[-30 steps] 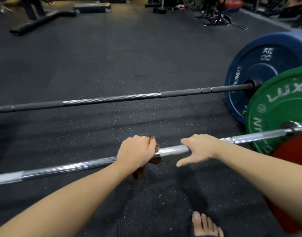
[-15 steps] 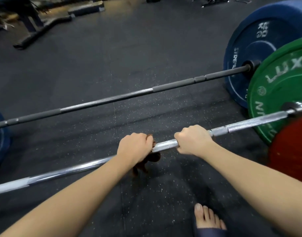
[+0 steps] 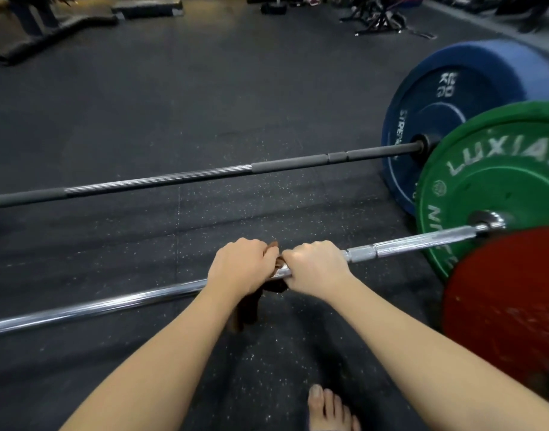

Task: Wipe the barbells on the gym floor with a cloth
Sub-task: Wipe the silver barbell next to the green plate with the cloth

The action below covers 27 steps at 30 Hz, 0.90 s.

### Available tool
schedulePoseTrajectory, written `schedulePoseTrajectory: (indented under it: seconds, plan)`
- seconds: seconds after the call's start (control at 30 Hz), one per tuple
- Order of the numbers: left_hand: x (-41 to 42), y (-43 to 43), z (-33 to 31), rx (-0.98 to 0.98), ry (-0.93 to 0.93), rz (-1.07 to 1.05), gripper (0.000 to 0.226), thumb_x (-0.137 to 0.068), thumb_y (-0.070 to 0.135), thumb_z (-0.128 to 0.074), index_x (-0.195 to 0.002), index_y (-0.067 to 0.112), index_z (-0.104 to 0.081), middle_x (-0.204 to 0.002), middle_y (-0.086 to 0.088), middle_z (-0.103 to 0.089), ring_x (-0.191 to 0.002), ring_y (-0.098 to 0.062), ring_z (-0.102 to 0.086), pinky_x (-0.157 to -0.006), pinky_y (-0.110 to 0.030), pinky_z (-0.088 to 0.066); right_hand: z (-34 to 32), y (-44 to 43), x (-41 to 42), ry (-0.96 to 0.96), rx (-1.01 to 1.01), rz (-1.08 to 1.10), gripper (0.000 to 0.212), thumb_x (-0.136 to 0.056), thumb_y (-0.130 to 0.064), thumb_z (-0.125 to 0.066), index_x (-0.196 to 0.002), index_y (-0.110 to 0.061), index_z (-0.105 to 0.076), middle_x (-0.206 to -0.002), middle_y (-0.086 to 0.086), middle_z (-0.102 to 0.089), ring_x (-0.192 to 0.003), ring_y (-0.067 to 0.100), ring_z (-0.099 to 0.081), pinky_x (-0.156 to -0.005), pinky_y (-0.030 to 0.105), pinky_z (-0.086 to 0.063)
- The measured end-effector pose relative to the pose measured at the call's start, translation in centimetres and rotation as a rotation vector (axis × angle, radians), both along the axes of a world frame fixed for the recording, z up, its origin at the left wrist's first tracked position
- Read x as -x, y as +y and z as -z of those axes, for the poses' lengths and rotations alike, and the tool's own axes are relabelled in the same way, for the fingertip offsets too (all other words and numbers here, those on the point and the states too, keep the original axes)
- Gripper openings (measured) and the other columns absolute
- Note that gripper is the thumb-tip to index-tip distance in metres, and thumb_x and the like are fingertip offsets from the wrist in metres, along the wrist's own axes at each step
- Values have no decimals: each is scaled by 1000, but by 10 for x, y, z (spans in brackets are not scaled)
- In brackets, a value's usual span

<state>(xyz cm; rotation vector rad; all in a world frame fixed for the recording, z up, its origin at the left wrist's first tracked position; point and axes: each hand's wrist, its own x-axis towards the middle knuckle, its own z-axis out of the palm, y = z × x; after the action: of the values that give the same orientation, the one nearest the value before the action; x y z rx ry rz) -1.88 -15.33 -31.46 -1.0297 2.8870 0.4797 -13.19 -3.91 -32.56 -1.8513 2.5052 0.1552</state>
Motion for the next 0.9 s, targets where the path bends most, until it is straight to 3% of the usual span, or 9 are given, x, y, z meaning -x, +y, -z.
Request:
schedulePoseTrajectory:
  seconds: [0.1,0.2,0.37,0.5,0.53,0.63,0.73,0.9]
  plan:
    - [3,-1,6,40,-1,-12,48,-103,45,-33,-76,19,-64,-75,-2,-62,-73,-29,-57,-67,-37,-39,-6,5,16,-123,-71,156,34,-84,-57,-59,-86,-24,-51,-81,-4,-60,-78,27,-60,-64,34,-37]
    - [4,-3,8,59,-5,-16,47,-103,46,-35,-82,20,-68,-75,-1,-63,-72,-28,-58,-66,-36,-40,-11,13,36,-109,-168,237,49,-74,-73,-57,-84,-25,-57,-77,-6,-57,-76,24,-58,-69,34,-40]
    - [3,-3,6,65,-10,-11,48,-103,46,-34,-83,20,-69,-78,-2,-65,-74,-29,-58,-66,-36,-40,7,26,34,54,45,211,64,-76,-86,-45,-77,-22,-48,-70,-7,-55,-65,23,-51,-62,32,-37]
    - [-2,-2,3,53,-15,-8,47,-105,45,-32,-86,20,-66,-81,0,-62,-77,-30,-55,-69,-36,-38,13,26,33,181,219,151,68,-66,-86,-63,-63,-22,-40,-53,-6,-55,-44,22,-44,-50,26,-31]
    - [-5,-2,2,43,-7,-9,45,-105,45,-32,-86,20,-64,-83,0,-63,-79,-30,-56,-70,-37,-37,10,26,31,199,228,148,68,-67,-87,-62,-64,-22,-41,-54,-6,-57,-45,21,-50,-49,26,-31]
    - [-14,-1,-5,9,18,-11,41,-106,44,-32,-89,21,-62,-94,-2,-68,-84,-30,-56,-75,-38,-41,7,30,28,116,114,178,65,-79,-88,-45,-81,-23,-49,-79,-6,-66,-71,22,-63,-54,29,-26]
    - [-34,-14,-9,102,-61,4,40,-106,42,-31,-97,25,-65,-101,-3,-71,-92,-31,-63,-80,-38,-47,1,31,27,103,76,200,64,-79,-87,-44,-85,-24,-48,-80,-7,-60,-70,22,-54,-50,27,-18]
    - [-86,-47,-10,189,-161,-139,42,-106,44,-33,-97,25,-70,-105,-7,-73,-96,-33,-65,-79,-36,-46,5,31,27,70,71,211,61,-78,-85,-48,-84,-24,-48,-79,-7,-61,-69,22,-52,-58,28,-32]
